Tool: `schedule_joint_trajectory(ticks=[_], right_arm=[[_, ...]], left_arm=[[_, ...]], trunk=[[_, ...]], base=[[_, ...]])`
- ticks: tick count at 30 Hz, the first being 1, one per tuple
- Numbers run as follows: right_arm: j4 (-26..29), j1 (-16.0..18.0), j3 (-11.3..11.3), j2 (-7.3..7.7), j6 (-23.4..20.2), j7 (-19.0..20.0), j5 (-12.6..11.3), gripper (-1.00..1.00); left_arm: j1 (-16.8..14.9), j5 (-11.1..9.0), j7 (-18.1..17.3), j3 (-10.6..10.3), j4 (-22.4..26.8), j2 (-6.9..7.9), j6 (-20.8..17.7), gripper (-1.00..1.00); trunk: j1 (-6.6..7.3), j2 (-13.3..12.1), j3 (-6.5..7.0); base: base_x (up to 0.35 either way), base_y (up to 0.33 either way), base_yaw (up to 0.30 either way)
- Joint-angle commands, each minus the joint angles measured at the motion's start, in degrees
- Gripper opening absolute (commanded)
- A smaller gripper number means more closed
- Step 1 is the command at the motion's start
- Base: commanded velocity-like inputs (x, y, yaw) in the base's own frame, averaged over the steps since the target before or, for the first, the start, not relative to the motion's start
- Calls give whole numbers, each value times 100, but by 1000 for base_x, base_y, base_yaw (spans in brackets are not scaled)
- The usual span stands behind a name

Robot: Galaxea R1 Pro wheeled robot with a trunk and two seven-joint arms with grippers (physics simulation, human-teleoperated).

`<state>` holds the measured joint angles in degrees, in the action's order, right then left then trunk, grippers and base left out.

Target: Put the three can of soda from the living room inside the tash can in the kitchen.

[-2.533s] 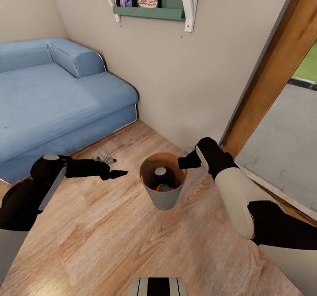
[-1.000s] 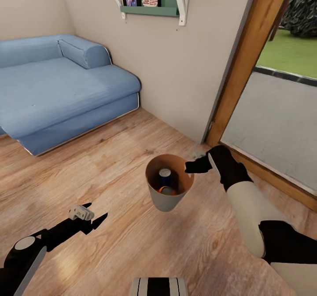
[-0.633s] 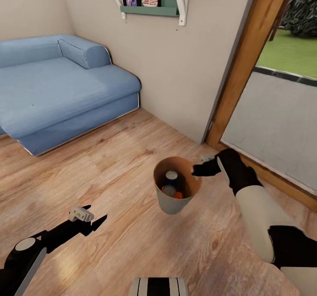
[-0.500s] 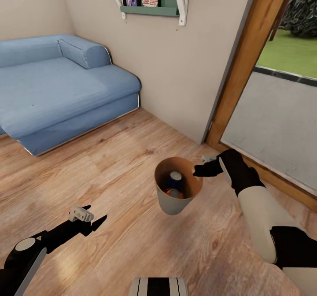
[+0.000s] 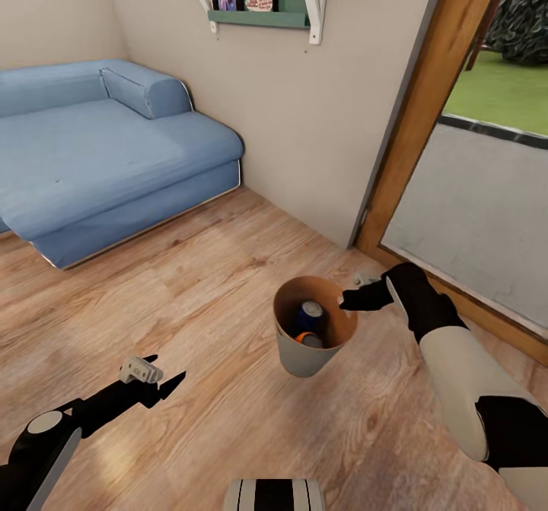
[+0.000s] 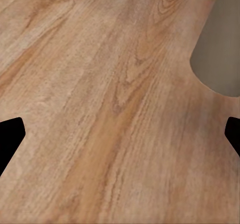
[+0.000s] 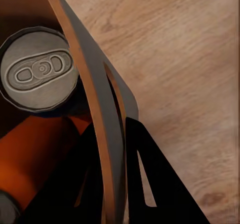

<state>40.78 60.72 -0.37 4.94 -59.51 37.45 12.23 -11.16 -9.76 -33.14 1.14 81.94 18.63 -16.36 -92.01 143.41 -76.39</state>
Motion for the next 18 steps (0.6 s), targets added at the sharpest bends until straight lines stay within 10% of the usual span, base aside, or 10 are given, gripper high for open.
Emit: schedule_joint_trajectory(ticks=[1,18], right_arm=[[0,2,-8,1,-49,51,-164,-100],[0,-29,-7,13,-49,60,-153,-100]], left_arm=[[0,0,0,0,-1,-2,0,100],[0,9,9,0,-11,-17,-7,100]], trunk=[[1,0,1],[-41,22,-354]], base=[[0,0,0],[0,0,0]])
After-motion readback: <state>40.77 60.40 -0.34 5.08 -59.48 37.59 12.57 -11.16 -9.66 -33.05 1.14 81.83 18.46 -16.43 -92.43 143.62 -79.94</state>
